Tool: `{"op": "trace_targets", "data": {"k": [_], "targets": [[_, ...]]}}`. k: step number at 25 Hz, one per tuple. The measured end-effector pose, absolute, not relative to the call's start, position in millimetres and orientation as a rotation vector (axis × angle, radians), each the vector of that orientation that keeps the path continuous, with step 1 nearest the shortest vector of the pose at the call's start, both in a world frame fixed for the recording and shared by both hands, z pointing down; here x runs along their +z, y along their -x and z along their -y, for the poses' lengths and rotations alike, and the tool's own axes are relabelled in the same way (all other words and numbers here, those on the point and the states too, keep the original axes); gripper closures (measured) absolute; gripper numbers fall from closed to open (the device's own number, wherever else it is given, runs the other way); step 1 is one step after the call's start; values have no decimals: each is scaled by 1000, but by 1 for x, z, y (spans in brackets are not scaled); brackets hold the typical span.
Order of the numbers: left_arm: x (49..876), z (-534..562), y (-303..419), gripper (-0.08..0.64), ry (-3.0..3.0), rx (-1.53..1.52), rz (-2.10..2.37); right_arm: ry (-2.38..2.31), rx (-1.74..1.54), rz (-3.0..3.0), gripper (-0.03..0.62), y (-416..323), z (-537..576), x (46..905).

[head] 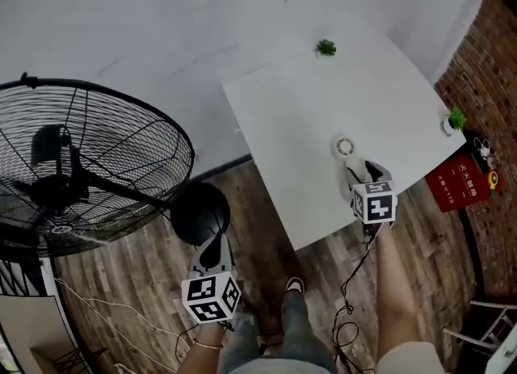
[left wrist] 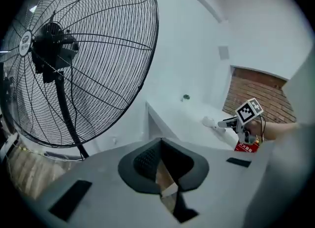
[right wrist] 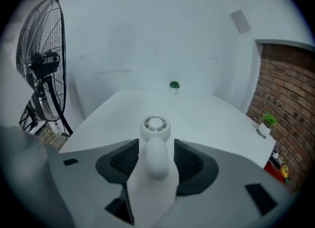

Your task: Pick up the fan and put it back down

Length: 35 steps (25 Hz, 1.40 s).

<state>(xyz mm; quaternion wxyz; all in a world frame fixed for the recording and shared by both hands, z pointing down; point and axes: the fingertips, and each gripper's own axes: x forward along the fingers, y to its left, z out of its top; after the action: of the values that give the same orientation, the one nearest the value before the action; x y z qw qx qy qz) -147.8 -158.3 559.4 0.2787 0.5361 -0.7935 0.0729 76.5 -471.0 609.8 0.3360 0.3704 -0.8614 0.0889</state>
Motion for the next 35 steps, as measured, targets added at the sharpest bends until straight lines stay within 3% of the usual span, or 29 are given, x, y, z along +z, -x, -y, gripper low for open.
{"op": "trace_targets", "data": {"k": [13, 22, 29, 35], "targets": [[498, 148, 138, 549, -1727, 120, 2073, -1400, 326, 2376, 414, -131, 382, 483], [439, 152, 117, 549, -1966, -4, 1998, -1753, 252, 2428, 537, -180, 282, 392], [413, 153, 102, 549, -2093, -19, 1936, -1947, 242, 2444, 591, -204, 219, 361], [392, 156, 85, 549, -2156, -37, 1926, -2082, 284, 2467, 591, -234, 176, 363]]}}
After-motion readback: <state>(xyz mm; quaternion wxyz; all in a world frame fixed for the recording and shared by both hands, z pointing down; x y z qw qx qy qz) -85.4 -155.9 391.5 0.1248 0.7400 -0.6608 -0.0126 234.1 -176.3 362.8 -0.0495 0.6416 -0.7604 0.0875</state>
